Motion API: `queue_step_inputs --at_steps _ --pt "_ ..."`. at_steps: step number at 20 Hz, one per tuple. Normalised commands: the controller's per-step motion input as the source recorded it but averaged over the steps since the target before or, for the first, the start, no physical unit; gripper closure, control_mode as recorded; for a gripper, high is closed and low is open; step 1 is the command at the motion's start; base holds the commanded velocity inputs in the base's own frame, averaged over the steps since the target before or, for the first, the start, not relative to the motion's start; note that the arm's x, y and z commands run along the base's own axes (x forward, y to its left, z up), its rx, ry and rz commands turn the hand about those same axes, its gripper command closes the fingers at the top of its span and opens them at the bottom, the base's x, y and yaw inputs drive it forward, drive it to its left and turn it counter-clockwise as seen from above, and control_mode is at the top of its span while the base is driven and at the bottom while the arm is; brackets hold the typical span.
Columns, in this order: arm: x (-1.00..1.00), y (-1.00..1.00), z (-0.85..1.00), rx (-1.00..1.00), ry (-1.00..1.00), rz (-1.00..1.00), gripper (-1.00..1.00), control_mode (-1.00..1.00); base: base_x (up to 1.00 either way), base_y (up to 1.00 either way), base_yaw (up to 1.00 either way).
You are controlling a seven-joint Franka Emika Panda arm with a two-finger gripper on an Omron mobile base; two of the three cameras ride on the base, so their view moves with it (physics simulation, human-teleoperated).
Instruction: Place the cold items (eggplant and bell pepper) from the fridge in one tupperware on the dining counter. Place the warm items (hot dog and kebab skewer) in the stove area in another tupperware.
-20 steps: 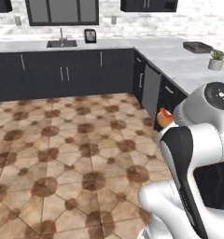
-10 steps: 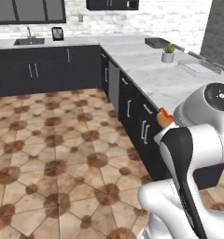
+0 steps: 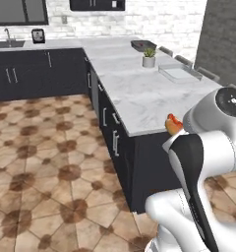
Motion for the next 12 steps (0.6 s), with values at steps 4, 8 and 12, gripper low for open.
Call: queue_step_inputs --at_steps 4,8,12 --pt "0.0 0.0 0.0 0.0 0.0 0.0 1.0 1.0 0.0 -1.0 0.0" --pt "0.0 0.0 0.0 0.0 0.0 0.0 1.0 1.0 0.0 -1.0 0.0" --pt "0.0 0.0 0.0 0.0 0.0 0.0 1.0 1.0 0.0 -1.0 0.0"
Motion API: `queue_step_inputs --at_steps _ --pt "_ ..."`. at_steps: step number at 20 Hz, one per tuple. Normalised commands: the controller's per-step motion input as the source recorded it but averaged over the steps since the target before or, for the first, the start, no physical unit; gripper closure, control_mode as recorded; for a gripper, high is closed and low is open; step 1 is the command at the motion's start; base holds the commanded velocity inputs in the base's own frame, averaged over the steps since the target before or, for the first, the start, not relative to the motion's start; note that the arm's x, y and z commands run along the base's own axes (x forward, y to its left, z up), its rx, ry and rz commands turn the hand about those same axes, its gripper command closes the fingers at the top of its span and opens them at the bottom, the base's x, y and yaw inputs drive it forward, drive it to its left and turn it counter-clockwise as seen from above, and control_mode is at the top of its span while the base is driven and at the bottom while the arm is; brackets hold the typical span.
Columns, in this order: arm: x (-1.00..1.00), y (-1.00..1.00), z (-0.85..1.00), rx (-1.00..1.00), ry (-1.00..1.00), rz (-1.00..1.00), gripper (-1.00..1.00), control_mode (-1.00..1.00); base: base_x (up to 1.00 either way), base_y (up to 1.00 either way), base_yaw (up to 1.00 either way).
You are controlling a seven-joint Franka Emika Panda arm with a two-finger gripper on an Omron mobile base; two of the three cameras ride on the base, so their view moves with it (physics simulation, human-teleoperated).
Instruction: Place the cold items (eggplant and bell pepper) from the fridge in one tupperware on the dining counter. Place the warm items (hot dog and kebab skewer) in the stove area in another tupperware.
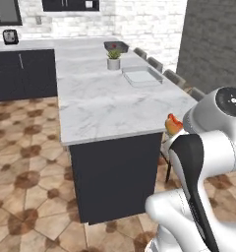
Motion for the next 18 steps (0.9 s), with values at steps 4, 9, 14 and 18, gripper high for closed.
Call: queue_step_inputs --at_steps 4,9,14,18 --pt "0.0 0.0 0.0 0.0 0.0 0.0 1.0 1.0 0.03 -1.0 0.0" --pt "0.0 0.0 0.0 0.0 0.0 0.0 1.0 1.0 0.15 -1.0 0.0" --pt "0.0 0.0 0.0 0.0 0.0 0.0 1.0 1.0 0.35 -1.0 0.02" --pt "0.0 0.0 0.0 0.0 0.0 0.0 1.0 1.0 0.59 -1.0 0.12"
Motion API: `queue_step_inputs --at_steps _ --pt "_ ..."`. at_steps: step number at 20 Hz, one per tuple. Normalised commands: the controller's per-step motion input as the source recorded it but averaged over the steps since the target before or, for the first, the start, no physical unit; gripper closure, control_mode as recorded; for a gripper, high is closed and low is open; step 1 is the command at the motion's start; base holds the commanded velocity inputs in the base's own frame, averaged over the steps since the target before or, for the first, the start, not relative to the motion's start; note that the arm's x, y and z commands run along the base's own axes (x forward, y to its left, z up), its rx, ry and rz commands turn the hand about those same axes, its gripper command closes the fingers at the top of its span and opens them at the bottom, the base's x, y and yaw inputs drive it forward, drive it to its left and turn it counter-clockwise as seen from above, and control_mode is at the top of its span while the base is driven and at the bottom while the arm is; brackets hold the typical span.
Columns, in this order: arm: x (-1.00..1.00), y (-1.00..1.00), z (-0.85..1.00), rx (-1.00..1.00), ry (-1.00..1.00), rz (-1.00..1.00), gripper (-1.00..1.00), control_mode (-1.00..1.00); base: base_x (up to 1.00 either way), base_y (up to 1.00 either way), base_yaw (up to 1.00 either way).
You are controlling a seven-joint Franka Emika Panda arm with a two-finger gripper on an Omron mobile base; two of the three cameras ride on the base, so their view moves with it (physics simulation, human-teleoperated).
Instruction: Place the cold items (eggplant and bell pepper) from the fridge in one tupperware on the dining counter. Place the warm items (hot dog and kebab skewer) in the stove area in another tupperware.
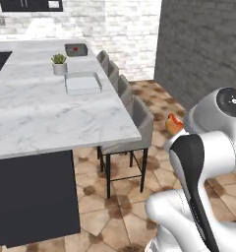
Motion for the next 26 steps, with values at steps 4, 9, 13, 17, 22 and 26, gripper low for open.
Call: queue_step_inputs --at_steps 4,9,13,17,22,26 --pt "0.0 0.0 0.0 0.0 0.0 0.0 1.0 1.0 0.82 -0.9 0.21" --pt "0.0 0.0 0.0 0.0 0.0 0.0 1.0 1.0 0.96 -0.73 0.26" --pt "0.0 0.0 0.0 0.0 0.0 0.0 1.0 1.0 0.94 -0.71 0.27" --pt "0.0 0.0 0.0 0.0 0.0 0.0 1.0 1.0 0.73 -0.76 0.3" --pt "0.0 0.0 0.0 0.0 0.0 0.0 1.0 1.0 0.62 -0.74 0.37" --pt "0.0 0.0 0.0 0.0 0.0 0.0 1.0 1.0 0.48 -0.73 0.43"
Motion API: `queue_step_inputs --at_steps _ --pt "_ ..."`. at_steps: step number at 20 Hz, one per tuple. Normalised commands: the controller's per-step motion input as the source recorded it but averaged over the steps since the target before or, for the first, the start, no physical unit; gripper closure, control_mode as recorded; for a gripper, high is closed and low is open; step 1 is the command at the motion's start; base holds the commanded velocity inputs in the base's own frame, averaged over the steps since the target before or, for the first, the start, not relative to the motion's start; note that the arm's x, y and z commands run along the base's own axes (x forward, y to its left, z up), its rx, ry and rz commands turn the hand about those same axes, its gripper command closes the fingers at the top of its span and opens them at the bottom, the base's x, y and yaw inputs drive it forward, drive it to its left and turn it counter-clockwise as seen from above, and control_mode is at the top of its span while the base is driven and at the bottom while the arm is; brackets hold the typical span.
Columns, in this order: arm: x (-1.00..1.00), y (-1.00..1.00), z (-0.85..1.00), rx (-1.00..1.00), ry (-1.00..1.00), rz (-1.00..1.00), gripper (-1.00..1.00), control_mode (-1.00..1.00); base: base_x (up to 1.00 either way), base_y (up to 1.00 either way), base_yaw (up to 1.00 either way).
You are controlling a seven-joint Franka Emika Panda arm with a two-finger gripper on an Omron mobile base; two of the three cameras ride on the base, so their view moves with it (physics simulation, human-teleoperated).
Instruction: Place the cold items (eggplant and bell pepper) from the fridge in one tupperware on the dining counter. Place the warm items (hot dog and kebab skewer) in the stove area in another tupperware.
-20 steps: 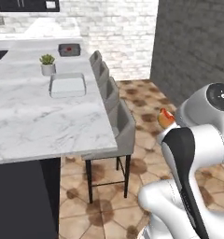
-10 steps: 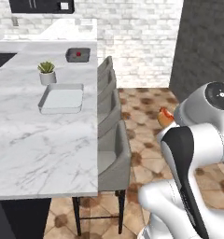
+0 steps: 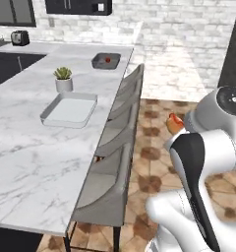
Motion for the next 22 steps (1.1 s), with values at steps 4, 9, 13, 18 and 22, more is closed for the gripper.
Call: queue_step_inputs --at_steps 4,9,13,18,22 --pt "0.0 0.0 0.0 0.0 0.0 0.0 1.0 1.0 0.3 -0.77 0.44" --pt "0.0 0.0 0.0 0.0 0.0 0.0 1.0 1.0 0.22 -0.78 0.45" --pt "0.0 0.0 0.0 0.0 0.0 0.0 1.0 1.0 0.23 -0.73 0.48" --pt "0.0 0.0 0.0 0.0 0.0 0.0 1.0 1.0 0.25 -0.72 0.49" --pt "0.0 0.0 0.0 0.0 0.0 0.0 1.0 1.0 0.25 -0.76 0.46"
